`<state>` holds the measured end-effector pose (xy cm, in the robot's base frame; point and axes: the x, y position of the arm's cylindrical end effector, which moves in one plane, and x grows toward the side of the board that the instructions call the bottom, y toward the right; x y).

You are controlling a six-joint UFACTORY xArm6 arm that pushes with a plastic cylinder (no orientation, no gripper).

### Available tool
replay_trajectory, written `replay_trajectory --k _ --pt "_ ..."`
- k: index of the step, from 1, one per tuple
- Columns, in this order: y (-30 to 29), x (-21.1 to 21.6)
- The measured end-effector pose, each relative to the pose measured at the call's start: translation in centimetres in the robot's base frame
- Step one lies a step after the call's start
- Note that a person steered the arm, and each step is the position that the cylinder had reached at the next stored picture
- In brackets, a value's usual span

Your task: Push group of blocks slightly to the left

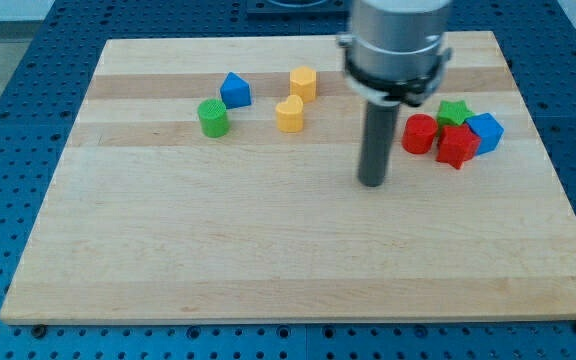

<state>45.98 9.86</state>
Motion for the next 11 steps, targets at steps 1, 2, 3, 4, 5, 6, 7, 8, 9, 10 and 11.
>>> replay_trajectory --k 1,2,3,4,5,6,7,8,9,10,11 --pt "4.3 -1.2" --pt "7.7 -1.4" --pt "7.8 -0.9" --pt "8.1 0.5" --pt "11.5 0.2" --pt "15.9 -1.0" --pt "18.9 -4.8" --pt "19.4 -6.8" --pt "17.8 -6.1" --pt "15.7 -4.3" --pt "13.4 -4.2"
